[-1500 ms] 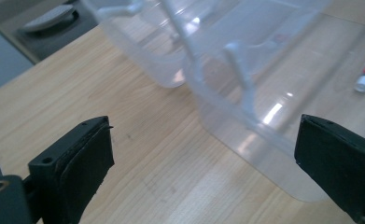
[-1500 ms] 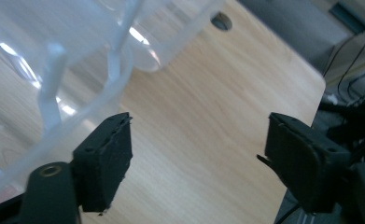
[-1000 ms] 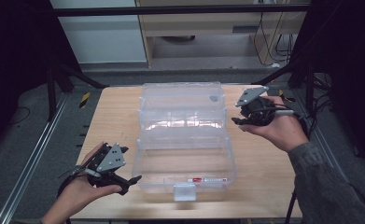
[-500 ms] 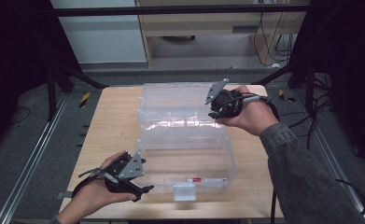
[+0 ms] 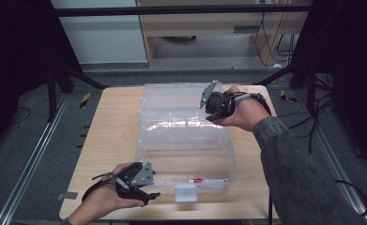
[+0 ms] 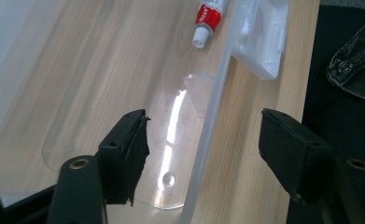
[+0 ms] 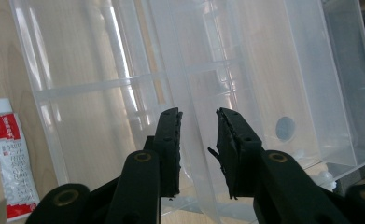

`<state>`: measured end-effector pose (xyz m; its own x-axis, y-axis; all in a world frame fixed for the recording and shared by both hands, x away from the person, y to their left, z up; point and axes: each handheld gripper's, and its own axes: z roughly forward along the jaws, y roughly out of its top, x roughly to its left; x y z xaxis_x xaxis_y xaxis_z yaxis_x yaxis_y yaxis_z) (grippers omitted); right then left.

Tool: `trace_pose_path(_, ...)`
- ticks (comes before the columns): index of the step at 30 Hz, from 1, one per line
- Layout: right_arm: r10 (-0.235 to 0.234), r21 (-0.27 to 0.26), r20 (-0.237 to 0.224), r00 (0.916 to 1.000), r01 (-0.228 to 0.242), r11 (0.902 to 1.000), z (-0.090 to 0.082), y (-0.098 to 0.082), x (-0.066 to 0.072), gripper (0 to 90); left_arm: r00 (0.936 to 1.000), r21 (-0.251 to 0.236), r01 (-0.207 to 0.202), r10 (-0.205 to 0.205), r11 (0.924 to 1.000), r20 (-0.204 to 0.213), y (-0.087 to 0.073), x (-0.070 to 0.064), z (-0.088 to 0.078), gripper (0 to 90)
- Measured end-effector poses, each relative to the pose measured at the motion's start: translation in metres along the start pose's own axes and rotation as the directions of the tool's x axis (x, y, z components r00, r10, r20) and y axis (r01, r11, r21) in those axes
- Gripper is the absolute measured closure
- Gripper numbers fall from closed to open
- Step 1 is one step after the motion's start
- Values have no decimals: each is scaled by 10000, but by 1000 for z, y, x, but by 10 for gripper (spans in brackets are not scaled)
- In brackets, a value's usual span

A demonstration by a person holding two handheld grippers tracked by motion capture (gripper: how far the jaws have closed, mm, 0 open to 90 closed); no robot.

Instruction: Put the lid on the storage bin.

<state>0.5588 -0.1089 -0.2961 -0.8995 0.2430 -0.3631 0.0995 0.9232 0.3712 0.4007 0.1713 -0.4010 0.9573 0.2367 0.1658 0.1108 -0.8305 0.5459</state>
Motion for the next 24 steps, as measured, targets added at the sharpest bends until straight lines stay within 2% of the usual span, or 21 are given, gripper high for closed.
trace_pose_path(5, -211, 73, -224, 9995, 213, 9997, 3, 1, -1, 723, 9997, 182, 17, -21, 9998, 238, 0, -1, 8, 395)
trace_pose_path(7, -246, 137, -261, 9994, 250, 9996, 4, 1, 0, 727, 9996, 270, -36, 28, 9996, 284, 0, -1, 9, 447)
trace_pose_path(9, -482, 219, -342, 9982, 490, 9986, 5, 3, 0, 744, 9989, 253, 87, -98, 9996, 451, -1, 1, 11, 518)
trace_pose_path(13, -683, 271, -358, 9970, 692, 9972, 7, 5, 1, 774, 9976, 336, 230, -251, 9992, 643, -2, 2, 15, 590)
trace_pose_path(16, -732, 291, -323, 9968, 742, 9968, 8, 6, 1, 792, 9974, 463, 212, -243, 9987, 673, -3, 2, 17, 656)
trace_pose_path(20, -819, 269, -315, 9961, 827, 9962, 8, 6, 1, 803, 9985, 371, 397, -410, 9985, 356, -4, 5, 17, 765)
trace_pose_path(22, -823, 282, -295, 9962, 832, 9961, 8, 6, 1, 804, 9968, 285, 557, -572, 9980, 564, -5, 8, 17, 789)
trace_pose_path(24, -829, 274, -314, 9961, 838, 9961, 9, 6, 1, 804, 9964, 250, 613, -627, 9978, 576, -6, 8, 17, 789)
